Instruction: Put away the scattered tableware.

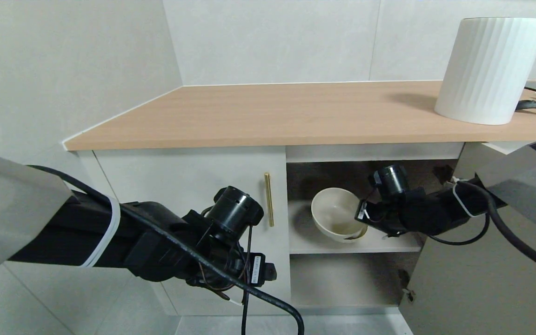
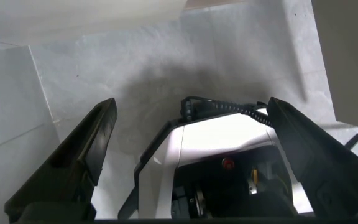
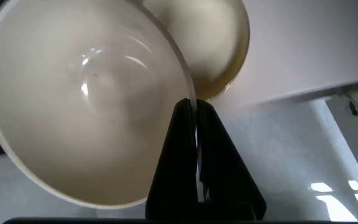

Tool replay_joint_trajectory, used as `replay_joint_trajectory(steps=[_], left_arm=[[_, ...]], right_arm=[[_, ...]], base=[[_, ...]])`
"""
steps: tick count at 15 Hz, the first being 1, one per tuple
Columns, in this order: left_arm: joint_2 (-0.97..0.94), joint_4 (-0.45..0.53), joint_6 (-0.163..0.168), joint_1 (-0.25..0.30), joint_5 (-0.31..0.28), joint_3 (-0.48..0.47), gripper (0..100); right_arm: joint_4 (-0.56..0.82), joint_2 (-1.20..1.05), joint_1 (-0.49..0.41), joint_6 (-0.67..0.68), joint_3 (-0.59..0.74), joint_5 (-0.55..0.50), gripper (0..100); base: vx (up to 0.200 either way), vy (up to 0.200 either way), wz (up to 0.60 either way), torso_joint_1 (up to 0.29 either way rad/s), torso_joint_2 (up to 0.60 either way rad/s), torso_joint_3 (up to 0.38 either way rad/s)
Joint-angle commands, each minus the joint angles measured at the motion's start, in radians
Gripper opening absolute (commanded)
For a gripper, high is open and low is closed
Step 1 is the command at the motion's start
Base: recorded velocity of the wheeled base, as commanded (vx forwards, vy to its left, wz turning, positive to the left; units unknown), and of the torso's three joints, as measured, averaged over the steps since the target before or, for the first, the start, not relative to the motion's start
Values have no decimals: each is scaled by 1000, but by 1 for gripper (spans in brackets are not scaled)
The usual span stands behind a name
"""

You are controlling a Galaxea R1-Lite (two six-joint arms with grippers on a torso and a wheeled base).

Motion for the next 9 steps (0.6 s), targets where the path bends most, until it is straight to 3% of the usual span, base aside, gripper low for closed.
replay_joint_trajectory(steps=[1, 9], left_arm=[[0, 0, -1, 0, 0, 0, 100], [0, 0, -1, 0, 0, 0, 100]], right_arm=[[-11, 34, -16, 24, -33, -36, 0], [-11, 81, -46, 29, -70, -71, 0]], base=[[0, 0, 0, 0, 0, 0], [0, 0, 0, 0, 0, 0]])
